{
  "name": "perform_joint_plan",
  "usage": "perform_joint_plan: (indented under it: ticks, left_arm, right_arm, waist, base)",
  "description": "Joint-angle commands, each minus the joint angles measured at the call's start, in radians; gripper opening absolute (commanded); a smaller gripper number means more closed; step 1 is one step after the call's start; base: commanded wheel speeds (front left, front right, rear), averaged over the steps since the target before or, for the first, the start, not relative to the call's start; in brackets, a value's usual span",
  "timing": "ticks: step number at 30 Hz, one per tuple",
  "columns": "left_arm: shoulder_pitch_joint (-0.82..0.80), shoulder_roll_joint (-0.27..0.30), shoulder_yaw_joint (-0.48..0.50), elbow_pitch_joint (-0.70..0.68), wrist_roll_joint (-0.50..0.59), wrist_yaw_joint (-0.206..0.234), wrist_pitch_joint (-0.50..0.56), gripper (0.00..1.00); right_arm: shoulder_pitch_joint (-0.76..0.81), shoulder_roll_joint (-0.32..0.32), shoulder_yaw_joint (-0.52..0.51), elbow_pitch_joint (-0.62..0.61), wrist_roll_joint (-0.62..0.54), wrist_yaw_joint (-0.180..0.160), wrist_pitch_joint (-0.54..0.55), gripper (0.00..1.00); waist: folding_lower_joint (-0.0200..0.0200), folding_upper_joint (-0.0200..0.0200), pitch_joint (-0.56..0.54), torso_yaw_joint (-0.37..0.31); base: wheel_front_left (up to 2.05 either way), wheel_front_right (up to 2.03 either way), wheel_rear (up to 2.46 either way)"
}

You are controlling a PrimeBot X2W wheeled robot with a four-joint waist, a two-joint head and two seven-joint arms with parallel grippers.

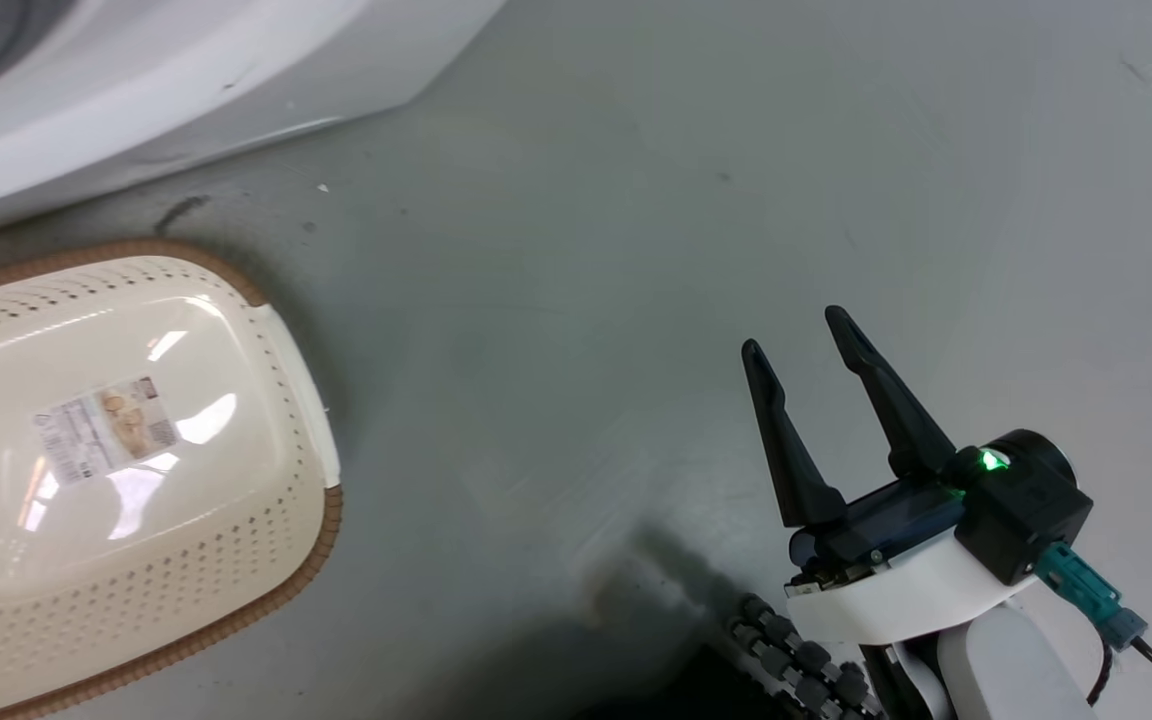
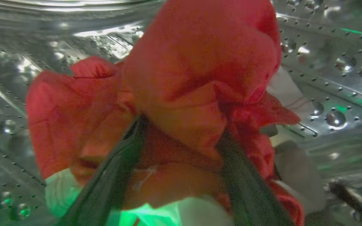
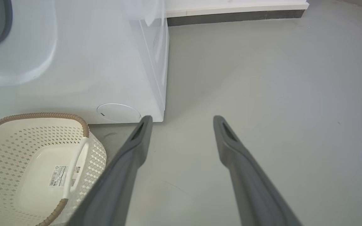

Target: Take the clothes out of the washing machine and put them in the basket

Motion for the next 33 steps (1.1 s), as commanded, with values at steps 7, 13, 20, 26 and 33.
perform_joint_plan:
  ticks: [7,13,20,26,33]
  left_arm:
    - [-0.042,0.064,-0.058,-0.045,-0.068,0.0,0.195,0.0]
    - [-0.028,0.085,-0.057,-0.107,-0.049,0.04,0.142,0.0]
    - [0.028,0.078,-0.044,-0.164,-0.031,0.109,-0.074,0.0]
    - [0.118,0.032,-0.017,-0.156,-0.053,0.16,-0.329,0.0]
    - [0.239,-0.043,0.017,-0.061,-0.115,0.163,-0.559,0.0]
  right_arm:
    - [-0.012,0.003,0.023,-0.011,0.022,-0.001,-0.002,1.0]
    - [-0.027,0.004,0.025,-0.007,0.03,-0.001,-0.002,1.0]
    - [-0.031,0.003,0.008,0.004,0.025,-0.001,-0.002,1.0]
    - [-0.027,0.003,-0.02,0.016,0.01,-0.001,-0.002,1.0]
    - [0.009,0.003,-0.046,0.053,-0.006,-0.001,-0.002,1.0]
  waist:
    - [-0.0002,-0.0001,0.045,-0.038]
    - [-0.0002,-0.0001,0.042,-0.037]
    - [-0.0002,-0.0001,0.006,-0.022]
    - [-0.0002,-0.0001,-0.061,-0.001]
    - [-0.0002,-0.0001,-0.184,0.013]
  base:
    - [0.0,0.0,0.0]
    - [0.0,0.0,0.0]
    - [0.0,0.0,0.0]
    - [0.0,0.0,0.0]
    - [0.0,0.0,0.0]
